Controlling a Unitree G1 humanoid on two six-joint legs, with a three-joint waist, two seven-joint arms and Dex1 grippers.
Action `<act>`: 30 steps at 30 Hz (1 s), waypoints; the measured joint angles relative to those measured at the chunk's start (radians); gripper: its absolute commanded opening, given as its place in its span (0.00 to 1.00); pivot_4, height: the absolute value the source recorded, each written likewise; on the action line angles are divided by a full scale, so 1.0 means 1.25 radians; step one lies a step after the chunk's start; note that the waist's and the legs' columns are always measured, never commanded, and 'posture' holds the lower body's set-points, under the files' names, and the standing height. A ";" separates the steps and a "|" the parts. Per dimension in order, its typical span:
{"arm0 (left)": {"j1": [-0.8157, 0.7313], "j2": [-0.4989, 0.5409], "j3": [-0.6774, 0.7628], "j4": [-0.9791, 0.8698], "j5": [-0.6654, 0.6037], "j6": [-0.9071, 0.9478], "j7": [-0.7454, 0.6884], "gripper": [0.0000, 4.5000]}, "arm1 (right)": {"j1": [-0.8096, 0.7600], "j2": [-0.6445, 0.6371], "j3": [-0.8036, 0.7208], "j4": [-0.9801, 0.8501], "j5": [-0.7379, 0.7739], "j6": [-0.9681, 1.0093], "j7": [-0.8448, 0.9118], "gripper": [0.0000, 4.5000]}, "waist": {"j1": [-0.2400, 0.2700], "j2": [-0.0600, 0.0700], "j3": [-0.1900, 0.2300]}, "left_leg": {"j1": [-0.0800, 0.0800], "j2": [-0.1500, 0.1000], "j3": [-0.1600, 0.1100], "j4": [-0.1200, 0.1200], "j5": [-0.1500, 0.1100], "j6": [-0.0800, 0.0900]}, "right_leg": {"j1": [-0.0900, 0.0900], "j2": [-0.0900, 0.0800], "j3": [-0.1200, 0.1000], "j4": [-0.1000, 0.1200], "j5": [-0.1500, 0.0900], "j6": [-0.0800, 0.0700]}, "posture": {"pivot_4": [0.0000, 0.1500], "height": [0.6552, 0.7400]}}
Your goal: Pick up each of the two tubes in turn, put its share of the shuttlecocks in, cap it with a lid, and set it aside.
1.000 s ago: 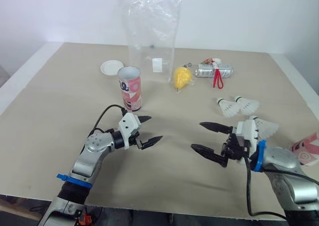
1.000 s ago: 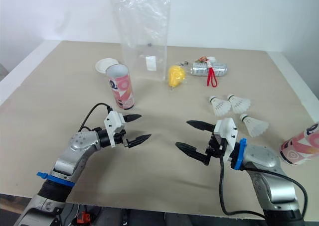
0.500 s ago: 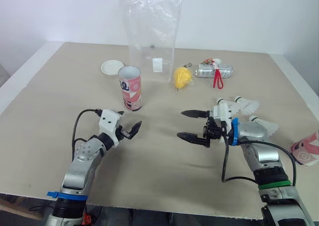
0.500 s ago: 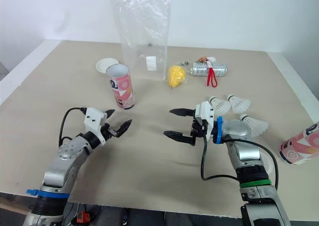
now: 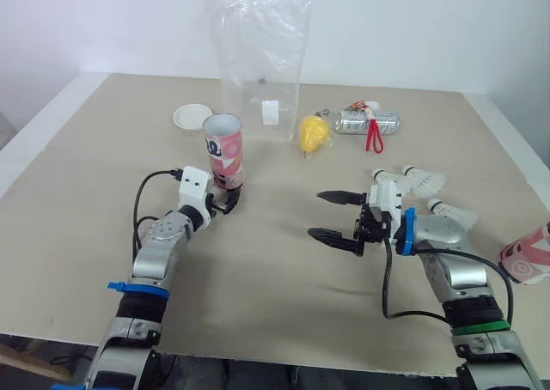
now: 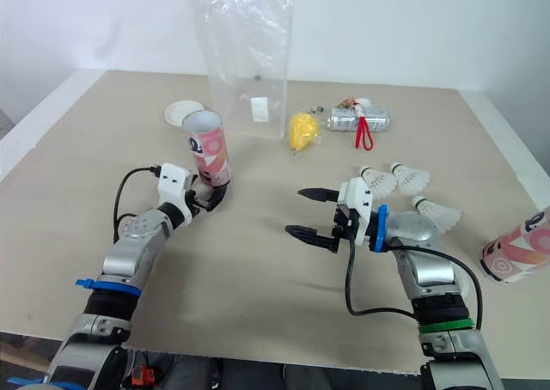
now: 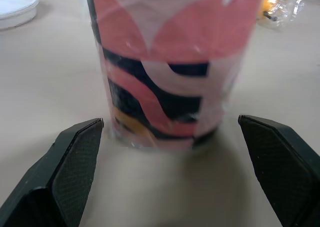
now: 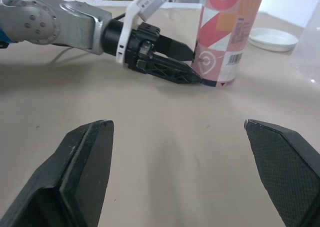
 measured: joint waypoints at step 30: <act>-0.212 0.006 0.028 0.428 0.034 -0.271 -0.080 0.66 | 0.064 -0.011 -0.019 -0.082 0.001 0.036 -0.067 1.00 | 0.000 0.000 0.000 | 0.000 0.000 -0.001 0.000 0.001 -0.001 | 0.000 0.000 -0.001 0.000 -0.002 0.004 | 1.00 1.00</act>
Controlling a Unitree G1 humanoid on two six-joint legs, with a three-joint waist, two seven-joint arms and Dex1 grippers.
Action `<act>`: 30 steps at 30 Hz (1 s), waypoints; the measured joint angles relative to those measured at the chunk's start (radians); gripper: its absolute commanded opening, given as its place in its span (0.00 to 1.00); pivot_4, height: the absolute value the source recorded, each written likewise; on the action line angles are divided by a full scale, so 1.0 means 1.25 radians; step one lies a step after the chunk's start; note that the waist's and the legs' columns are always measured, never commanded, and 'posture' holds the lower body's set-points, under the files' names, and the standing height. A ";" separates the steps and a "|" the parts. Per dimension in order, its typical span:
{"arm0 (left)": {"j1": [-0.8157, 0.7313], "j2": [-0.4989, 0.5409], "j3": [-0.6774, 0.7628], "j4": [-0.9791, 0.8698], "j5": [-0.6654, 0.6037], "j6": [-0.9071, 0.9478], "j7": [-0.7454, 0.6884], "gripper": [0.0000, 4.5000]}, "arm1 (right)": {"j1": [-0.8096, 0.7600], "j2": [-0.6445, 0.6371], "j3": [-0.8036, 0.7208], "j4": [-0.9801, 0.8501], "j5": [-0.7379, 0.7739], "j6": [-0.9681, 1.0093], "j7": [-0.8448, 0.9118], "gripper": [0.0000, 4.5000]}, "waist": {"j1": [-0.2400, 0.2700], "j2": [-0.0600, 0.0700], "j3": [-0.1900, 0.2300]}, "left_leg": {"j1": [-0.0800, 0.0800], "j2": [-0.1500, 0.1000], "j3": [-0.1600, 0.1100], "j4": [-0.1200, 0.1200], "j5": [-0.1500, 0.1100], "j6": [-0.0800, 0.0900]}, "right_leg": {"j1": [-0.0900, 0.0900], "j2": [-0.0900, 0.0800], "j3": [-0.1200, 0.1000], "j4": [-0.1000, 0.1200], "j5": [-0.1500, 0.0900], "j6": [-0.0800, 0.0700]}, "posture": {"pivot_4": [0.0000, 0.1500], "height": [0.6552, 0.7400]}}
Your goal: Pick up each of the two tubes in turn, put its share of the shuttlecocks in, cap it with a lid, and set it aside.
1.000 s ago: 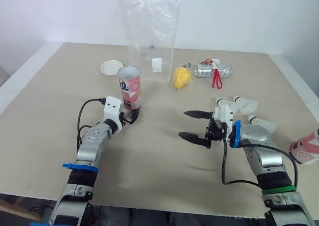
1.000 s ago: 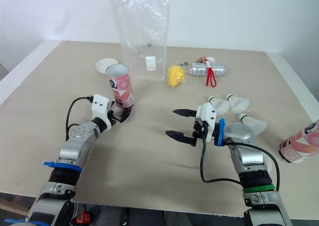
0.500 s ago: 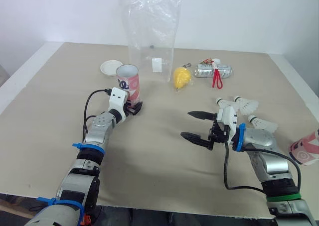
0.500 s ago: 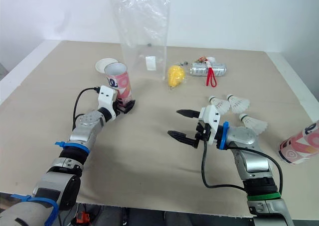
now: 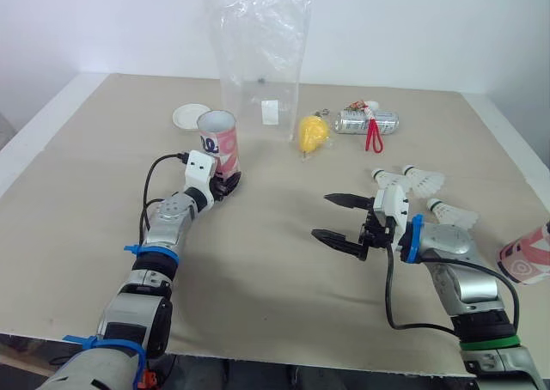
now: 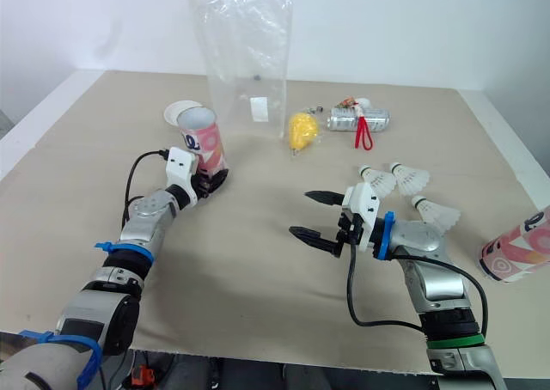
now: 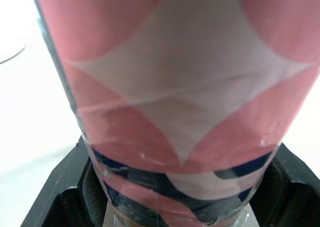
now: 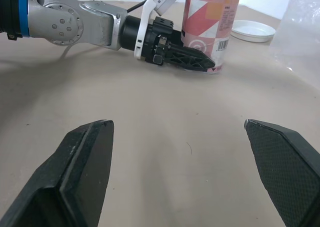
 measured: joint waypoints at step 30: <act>-0.055 0.177 -0.407 -0.516 0.083 0.385 -0.683 0.66 | 0.167 0.149 -0.214 -0.302 0.017 0.362 -0.633 1.00 | -0.002 0.001 0.000 | -0.001 0.001 0.001 -0.001 0.000 0.001 | -0.002 0.000 0.000 0.001 -0.002 -0.002 | 1.00 1.00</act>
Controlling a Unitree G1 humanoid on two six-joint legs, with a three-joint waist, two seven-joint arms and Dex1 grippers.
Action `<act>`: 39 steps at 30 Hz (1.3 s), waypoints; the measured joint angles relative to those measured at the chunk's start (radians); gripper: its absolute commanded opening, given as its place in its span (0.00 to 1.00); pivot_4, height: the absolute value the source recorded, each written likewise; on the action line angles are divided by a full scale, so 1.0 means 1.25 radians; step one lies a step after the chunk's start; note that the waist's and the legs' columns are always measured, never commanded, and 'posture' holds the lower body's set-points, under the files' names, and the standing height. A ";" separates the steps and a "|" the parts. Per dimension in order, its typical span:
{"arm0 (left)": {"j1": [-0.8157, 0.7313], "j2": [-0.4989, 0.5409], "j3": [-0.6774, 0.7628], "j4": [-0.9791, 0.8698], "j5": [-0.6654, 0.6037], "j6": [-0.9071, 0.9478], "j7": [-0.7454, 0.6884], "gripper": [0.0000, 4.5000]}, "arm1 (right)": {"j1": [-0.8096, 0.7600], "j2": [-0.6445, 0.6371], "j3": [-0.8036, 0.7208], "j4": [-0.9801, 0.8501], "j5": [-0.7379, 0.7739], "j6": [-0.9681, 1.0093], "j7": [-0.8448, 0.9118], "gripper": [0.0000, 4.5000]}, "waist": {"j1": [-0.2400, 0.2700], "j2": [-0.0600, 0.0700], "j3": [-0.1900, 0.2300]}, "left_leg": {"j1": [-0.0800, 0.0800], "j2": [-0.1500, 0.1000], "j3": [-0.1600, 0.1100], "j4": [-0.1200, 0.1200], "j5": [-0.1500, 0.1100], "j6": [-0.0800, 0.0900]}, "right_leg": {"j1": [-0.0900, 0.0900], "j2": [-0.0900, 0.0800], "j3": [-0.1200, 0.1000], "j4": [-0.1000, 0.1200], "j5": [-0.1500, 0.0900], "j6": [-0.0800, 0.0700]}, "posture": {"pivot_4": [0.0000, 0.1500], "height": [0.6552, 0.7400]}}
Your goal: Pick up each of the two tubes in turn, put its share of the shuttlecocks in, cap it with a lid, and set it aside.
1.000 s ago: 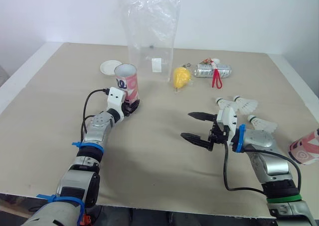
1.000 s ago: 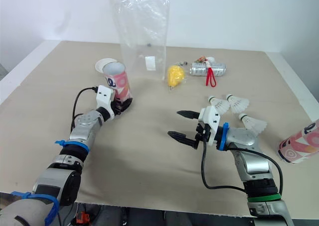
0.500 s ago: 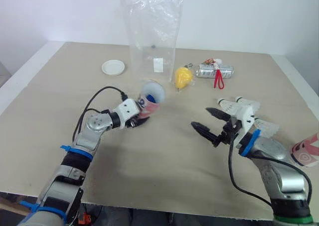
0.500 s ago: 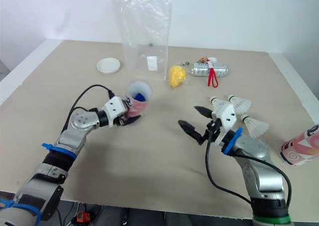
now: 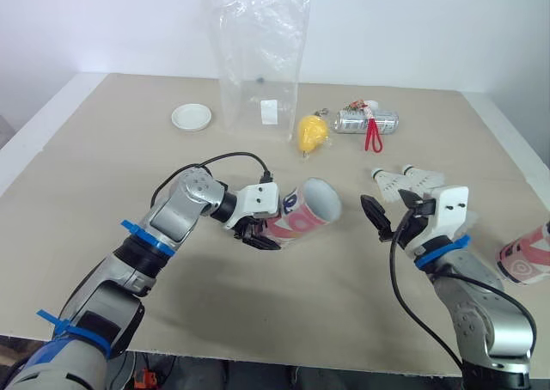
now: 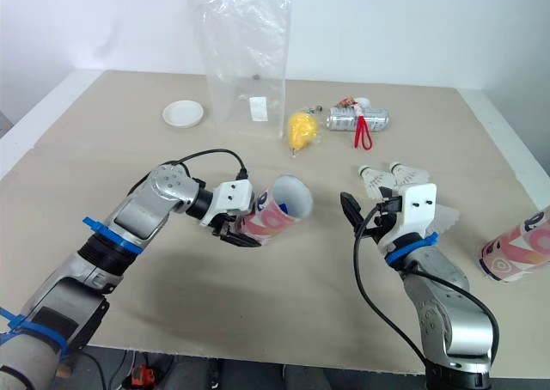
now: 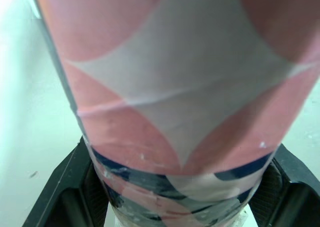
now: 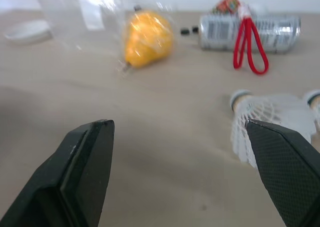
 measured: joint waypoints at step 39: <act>0.004 0.004 -0.027 -0.082 0.002 0.093 0.019 0.66 | -0.372 0.009 0.031 0.602 -0.144 -0.160 -0.012 0.02 | -0.002 0.002 0.001 | 0.000 0.000 0.000 0.000 0.000 0.000 | 0.000 0.000 0.000 0.001 0.003 -0.005 | 1.00 1.00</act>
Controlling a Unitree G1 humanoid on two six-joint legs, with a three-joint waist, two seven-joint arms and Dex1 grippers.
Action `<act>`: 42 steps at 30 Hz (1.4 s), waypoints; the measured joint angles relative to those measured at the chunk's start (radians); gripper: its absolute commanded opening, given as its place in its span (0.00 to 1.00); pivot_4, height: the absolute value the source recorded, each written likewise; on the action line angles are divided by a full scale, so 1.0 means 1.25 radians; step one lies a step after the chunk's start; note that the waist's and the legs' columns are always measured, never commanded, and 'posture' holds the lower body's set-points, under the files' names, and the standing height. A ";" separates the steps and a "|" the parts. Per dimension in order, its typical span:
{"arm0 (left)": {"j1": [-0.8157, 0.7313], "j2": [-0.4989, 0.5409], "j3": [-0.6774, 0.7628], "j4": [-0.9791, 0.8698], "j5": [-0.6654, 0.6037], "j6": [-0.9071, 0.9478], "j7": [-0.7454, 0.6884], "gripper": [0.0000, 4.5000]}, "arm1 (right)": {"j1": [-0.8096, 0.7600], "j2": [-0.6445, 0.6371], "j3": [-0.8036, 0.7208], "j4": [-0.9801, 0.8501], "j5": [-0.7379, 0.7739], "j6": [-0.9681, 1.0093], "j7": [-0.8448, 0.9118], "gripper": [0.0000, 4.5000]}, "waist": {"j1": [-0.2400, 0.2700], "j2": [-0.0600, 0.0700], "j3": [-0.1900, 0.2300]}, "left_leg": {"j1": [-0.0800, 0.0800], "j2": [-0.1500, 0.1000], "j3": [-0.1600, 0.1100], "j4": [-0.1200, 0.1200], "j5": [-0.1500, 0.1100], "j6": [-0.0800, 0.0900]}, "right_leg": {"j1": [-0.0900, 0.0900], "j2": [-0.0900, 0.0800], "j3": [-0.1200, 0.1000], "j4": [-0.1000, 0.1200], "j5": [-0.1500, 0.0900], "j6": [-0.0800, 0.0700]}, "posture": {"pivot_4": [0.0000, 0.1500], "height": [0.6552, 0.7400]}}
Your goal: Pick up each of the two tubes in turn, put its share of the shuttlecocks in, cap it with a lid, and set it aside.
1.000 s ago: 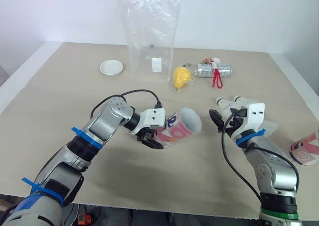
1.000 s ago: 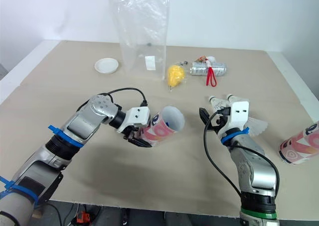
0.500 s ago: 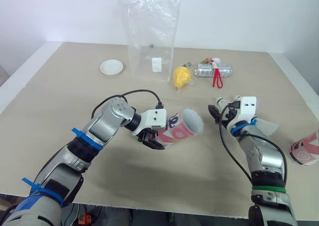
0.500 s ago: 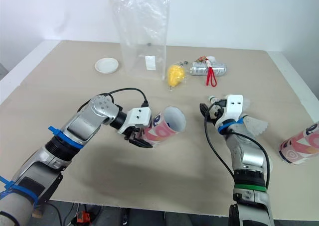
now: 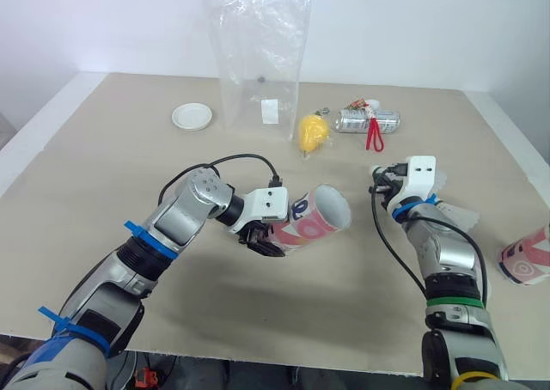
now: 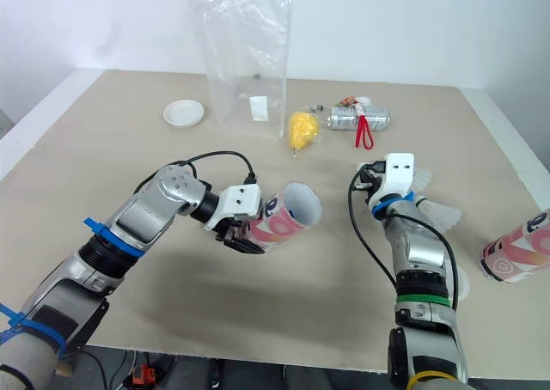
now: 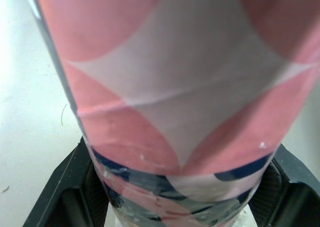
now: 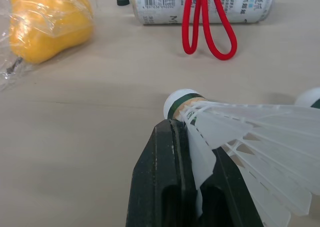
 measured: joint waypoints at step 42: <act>-0.023 -0.031 0.023 0.090 -0.033 0.019 0.005 0.66 | -0.057 -0.456 0.239 -0.501 -0.010 -0.368 0.783 0.78 | 0.003 0.002 0.001 | 0.000 0.000 0.000 0.002 0.000 0.000 | 0.001 0.000 0.000 0.000 -0.002 0.005 | 1.00 1.00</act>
